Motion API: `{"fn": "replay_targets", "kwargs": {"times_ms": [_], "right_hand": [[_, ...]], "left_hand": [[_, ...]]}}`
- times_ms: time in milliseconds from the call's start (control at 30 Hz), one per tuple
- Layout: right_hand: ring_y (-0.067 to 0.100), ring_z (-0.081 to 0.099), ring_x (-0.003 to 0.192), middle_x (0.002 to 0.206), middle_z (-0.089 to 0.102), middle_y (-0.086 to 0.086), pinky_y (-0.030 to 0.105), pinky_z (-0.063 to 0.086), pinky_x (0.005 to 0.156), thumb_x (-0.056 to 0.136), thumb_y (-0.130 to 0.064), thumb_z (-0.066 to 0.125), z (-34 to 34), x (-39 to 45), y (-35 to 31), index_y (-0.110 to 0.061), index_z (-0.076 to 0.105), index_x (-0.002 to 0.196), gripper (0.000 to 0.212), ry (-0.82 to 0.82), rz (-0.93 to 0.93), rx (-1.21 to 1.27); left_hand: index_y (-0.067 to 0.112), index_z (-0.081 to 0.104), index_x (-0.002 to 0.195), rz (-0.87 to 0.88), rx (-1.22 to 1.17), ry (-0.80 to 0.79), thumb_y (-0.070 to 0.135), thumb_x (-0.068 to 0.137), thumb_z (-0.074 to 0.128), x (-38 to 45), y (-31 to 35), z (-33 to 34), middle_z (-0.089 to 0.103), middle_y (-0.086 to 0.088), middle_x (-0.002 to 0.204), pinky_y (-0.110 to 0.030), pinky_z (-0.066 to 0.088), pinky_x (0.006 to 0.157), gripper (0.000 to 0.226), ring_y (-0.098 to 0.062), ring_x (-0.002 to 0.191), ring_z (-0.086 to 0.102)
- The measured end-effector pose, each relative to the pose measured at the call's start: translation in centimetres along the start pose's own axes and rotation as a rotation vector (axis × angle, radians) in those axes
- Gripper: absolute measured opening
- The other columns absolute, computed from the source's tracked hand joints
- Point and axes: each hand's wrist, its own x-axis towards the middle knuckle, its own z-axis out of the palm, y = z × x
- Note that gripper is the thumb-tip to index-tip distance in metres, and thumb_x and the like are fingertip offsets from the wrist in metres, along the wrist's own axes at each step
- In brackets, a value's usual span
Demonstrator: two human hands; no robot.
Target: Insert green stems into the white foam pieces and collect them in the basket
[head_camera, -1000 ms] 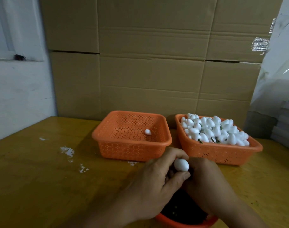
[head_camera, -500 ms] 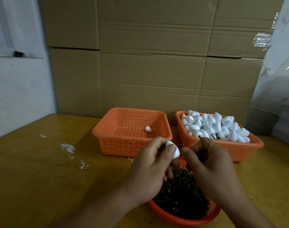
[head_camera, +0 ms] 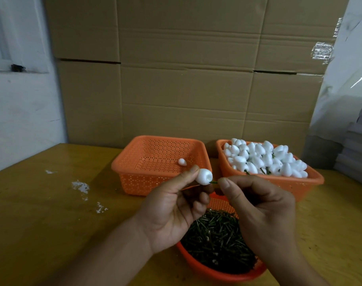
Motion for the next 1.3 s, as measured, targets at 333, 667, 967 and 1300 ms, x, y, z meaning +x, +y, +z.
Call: {"fn": "replay_targets", "kwargs": {"times_ms": [333,667,967,1300], "right_hand": [[0.007,0.073,0.069,0.079,0.076,-0.017,0.021,0.058,0.062,0.079,-0.016,0.074,0.11,-0.01,-0.28,-0.027,0.075,0.086,0.013,0.042,-0.083,-0.057],[0.007,0.070,0.075,0.087,0.074,-0.016,0.026,0.054,0.064,0.086,-0.025,0.073,0.02,-0.38,0.36,-0.022,0.078,0.096,0.012,-0.008,-0.221,-0.292],[0.004,0.070,0.082,0.093,0.074,-0.015,0.022,0.053,0.070,0.083,-0.018,0.077,-0.02,-0.36,0.54,-0.019,0.078,0.097,0.014,-0.012,-0.269,-0.357],[0.006,0.063,0.067,0.081,0.071,-0.018,0.022,0.048,0.060,0.087,-0.025,0.071,-0.08,-0.57,0.36,-0.019,0.079,0.097,0.014,-0.037,-0.183,-0.350]], "left_hand": [[0.006,0.078,0.093,-0.024,0.025,-0.027,0.029,0.087,0.071,-0.14,-0.08,-0.04,0.069,-0.011,0.085,-0.017,0.051,0.050,0.024,-0.012,0.063,0.063],[0.010,0.080,0.090,0.013,0.053,-0.024,0.028,0.086,0.071,-0.31,-0.36,0.20,0.070,-0.007,0.083,-0.017,0.051,0.052,0.021,-0.011,0.064,0.063],[0.013,0.080,0.085,0.130,0.161,-0.021,0.029,0.080,0.072,-0.47,-0.47,0.58,0.068,-0.003,0.078,-0.017,0.048,0.052,0.018,-0.009,0.062,0.060],[0.013,0.080,0.087,0.291,0.293,0.006,0.031,0.075,0.074,-0.34,-0.86,0.60,0.067,-0.002,0.077,-0.019,0.046,0.055,0.021,-0.009,0.064,0.059]]}}
